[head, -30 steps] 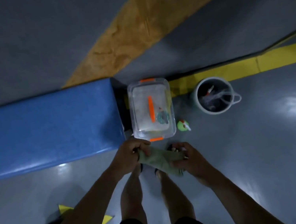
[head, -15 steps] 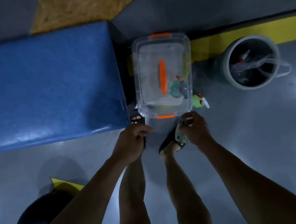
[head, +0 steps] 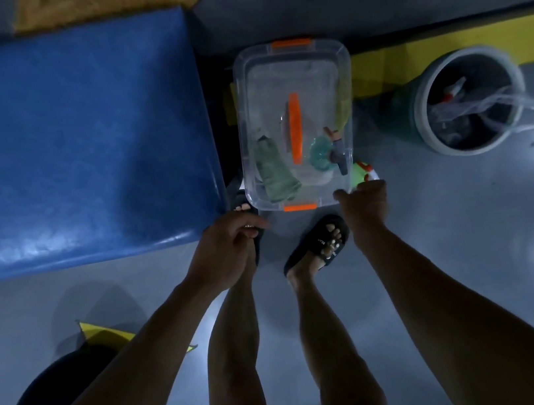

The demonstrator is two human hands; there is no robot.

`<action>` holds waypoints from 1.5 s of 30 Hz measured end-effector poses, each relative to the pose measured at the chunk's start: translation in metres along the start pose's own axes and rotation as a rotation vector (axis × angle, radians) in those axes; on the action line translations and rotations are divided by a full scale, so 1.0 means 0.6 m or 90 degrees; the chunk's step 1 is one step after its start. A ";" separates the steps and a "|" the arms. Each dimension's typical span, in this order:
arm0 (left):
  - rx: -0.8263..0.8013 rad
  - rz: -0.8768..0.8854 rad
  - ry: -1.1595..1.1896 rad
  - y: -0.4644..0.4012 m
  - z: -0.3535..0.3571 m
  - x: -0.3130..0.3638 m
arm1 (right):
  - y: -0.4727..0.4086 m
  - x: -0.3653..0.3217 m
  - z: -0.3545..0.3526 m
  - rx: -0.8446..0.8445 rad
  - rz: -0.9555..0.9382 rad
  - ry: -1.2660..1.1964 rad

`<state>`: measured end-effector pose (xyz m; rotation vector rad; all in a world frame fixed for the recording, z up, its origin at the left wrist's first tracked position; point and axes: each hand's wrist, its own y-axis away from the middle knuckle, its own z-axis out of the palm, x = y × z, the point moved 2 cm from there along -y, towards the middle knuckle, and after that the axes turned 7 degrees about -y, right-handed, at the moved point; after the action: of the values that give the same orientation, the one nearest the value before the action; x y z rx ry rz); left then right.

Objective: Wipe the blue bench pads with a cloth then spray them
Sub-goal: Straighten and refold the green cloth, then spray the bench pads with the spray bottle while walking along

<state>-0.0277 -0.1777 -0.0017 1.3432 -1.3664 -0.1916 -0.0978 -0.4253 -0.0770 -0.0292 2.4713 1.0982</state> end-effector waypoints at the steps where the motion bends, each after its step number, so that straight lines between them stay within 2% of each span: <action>1: -0.002 -0.002 0.000 -0.003 0.000 0.002 | -0.009 -0.010 -0.005 0.043 -0.024 -0.014; 2: -0.005 -0.002 0.000 -0.005 0.000 0.005 | -0.020 -0.021 -0.009 0.061 -0.057 -0.027; 4: -0.008 0.003 -0.003 -0.011 0.000 0.011 | -0.043 -0.046 -0.003 0.030 -0.116 0.008; 8: -0.012 0.017 -0.006 -0.014 0.003 0.017 | -0.083 -0.077 0.029 -0.089 -0.173 0.205; 14: -0.019 0.047 0.000 -0.002 -0.019 0.031 | -0.048 -0.075 0.027 -0.099 -0.347 0.229; 17: 0.017 0.081 0.018 0.007 -0.046 0.065 | 0.031 -0.103 -0.002 -0.200 -0.413 0.151; 23: 0.016 0.164 -0.008 0.068 -0.099 0.175 | 0.204 -0.145 -0.078 -0.357 -0.416 0.074; 31: 0.020 0.303 -0.051 0.244 -0.224 0.310 | 0.398 -0.257 -0.202 -0.416 -0.417 0.019; 34: 0.031 0.381 -0.039 0.315 -0.282 0.368 | 0.468 -0.315 -0.254 -0.426 -0.484 0.024; 40: 0.042 0.403 0.029 0.447 -0.339 0.451 | 0.583 -0.385 -0.335 -0.427 -0.672 0.067; 43: 0.051 0.398 0.068 0.504 -0.349 0.491 | 0.627 -0.408 -0.366 -0.475 -0.699 0.065; 45: 0.040 0.409 0.100 0.540 -0.352 0.515 | 0.667 -0.431 -0.392 -0.547 -0.703 0.026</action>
<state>0.0416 -0.1874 0.4884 0.8877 -1.6030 0.3841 -0.0291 -0.3581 0.4456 -1.4400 1.3606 1.4150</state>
